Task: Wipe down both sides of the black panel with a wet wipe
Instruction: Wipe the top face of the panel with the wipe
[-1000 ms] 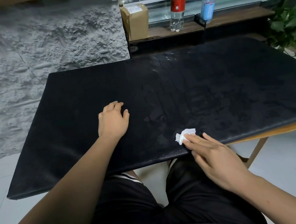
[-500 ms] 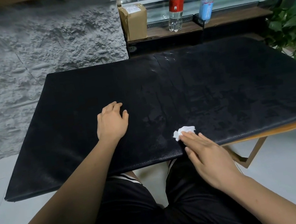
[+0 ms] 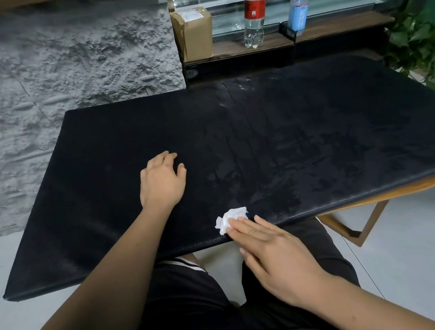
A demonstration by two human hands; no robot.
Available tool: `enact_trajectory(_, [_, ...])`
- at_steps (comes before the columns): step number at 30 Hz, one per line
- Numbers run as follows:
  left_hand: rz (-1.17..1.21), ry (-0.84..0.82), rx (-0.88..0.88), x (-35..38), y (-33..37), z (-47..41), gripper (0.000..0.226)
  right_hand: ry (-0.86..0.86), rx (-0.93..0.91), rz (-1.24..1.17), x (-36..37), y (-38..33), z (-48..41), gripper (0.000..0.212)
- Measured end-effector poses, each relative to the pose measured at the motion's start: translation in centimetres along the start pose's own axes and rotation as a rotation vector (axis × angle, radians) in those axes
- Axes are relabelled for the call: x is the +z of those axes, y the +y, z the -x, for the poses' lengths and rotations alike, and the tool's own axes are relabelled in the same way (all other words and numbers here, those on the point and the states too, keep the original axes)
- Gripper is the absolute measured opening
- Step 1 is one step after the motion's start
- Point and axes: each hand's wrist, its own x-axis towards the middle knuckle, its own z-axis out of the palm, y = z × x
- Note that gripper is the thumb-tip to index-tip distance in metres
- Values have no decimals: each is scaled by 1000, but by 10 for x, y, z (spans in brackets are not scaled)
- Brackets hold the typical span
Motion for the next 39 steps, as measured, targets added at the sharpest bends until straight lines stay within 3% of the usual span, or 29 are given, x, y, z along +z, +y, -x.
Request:
enact_trajectory(6, [1,2,0,-1,0,1,49,8,12,6,-15,19,17,49])
enact_trajectory(22, [4,-6,-4,-1,2,1,50,182,313,77,-53,88,32,49])
enact_trajectory(30, [-7,0,3,0,2,0,49,170,281,60,-42,67,3,47])
enact_trajectory(39, [1,4,-5,0,0,0,49,139,112,55,-8,24,-27,48])
